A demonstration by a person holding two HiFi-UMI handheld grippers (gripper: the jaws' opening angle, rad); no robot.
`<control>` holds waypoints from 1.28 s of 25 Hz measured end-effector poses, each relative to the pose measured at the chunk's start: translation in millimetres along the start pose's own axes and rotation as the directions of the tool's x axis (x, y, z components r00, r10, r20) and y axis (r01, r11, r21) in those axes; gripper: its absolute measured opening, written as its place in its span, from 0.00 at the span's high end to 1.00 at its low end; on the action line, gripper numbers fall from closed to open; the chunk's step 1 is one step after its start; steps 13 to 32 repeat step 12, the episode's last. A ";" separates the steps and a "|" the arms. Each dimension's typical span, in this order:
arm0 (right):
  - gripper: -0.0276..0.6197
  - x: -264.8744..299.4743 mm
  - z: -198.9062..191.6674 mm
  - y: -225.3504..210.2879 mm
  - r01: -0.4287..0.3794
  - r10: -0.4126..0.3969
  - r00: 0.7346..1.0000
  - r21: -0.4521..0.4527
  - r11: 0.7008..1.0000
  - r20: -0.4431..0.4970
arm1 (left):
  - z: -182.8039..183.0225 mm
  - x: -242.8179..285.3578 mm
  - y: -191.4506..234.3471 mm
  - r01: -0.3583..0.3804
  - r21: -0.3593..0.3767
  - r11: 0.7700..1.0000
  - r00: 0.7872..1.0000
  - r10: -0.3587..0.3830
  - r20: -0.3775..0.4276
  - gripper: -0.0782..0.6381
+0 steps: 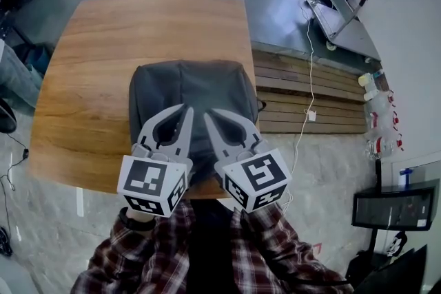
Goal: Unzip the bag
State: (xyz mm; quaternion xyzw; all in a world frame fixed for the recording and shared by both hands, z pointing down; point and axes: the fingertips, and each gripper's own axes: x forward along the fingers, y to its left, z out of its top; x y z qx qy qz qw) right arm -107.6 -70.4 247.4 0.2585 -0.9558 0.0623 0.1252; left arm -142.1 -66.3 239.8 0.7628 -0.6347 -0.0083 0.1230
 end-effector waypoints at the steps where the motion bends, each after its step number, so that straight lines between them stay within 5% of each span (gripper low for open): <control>1: 0.94 0.4 -0.1 -0.7 0.001 -0.001 1.000 0.001 1.000 0.000 | -0.1 1.0 -0.6 0.002 0.002 1.000 1.000 -0.002 -0.002 0.88; 32: 0.94 9.1 3.0 -0.3 -0.008 0.008 1.000 0.008 1.000 0.006 | 5.4 1.7 -0.3 0.008 0.030 1.000 1.000 -0.008 -0.002 0.88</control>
